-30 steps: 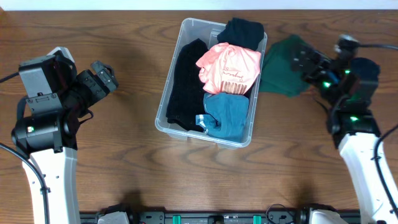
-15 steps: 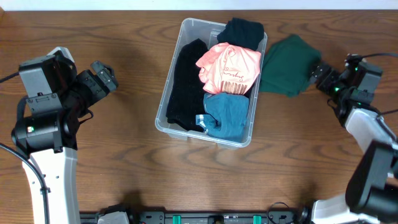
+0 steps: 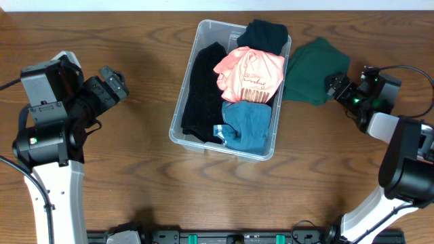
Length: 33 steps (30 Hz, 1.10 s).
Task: Pack container
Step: 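Move the right gripper to the green cloth and grasp it, then carry the green cloth into the container and release it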
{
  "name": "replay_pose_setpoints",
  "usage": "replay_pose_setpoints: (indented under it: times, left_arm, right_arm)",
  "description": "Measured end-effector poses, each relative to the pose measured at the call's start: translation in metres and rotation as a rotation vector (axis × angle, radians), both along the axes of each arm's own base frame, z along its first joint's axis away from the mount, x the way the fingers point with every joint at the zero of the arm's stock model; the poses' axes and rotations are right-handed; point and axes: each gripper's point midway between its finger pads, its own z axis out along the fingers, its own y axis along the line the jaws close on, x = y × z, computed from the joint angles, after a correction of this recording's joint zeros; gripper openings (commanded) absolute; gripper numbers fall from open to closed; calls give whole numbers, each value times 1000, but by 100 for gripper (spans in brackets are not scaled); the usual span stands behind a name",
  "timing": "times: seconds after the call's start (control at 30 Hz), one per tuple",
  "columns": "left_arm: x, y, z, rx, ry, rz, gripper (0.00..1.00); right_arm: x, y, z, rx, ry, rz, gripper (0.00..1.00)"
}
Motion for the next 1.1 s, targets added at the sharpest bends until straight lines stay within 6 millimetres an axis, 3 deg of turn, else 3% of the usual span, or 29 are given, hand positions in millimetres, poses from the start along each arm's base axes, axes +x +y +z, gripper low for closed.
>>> replay_pose_setpoints:
  times: [0.2, 0.33, 0.4, 0.43, 0.57, 0.67, 0.77, 0.9, 1.03, 1.1]
  left_arm:
    - [0, 0, 0, 0, 0, 0, 98]
    - [0, 0, 0, 0, 0, 0, 98]
    - [0, 0, 0, 0, 0, 0, 98]
    - [0, 0, 0, 0, 0, 0, 98]
    - [0, 0, 0, 0, 0, 0, 98]
    - [0, 0, 0, 0, 0, 0, 98]
    - [0, 0, 0, 0, 0, 0, 98]
    - [0, 0, 0, 0, 0, 0, 98]
    - [0, 0, 0, 0, 0, 0, 98]
    - [0, 0, 0, 0, 0, 0, 98]
  right_arm:
    - [2, 11, -1, 52, -12, 36, 72]
    - [0, 24, -6, 74, 7, 63, 38]
    - [-2, 28, -10, 84, 20, 67, 10]
    - [-3, 30, -12, 96, 30, 63, 2]
    - [1, 31, -5, 156, 14, 38, 1]
    - [9, 32, 16, 219, -62, 31, 1]
    - [20, 29, 74, 265, -220, 40, 1]
    - [13, 35, 198, 258, -500, 99, 1]
    - [-21, 76, 300, 249, -705, 242, 1]
    - [-39, 104, 329, 257, -760, 329, 1]
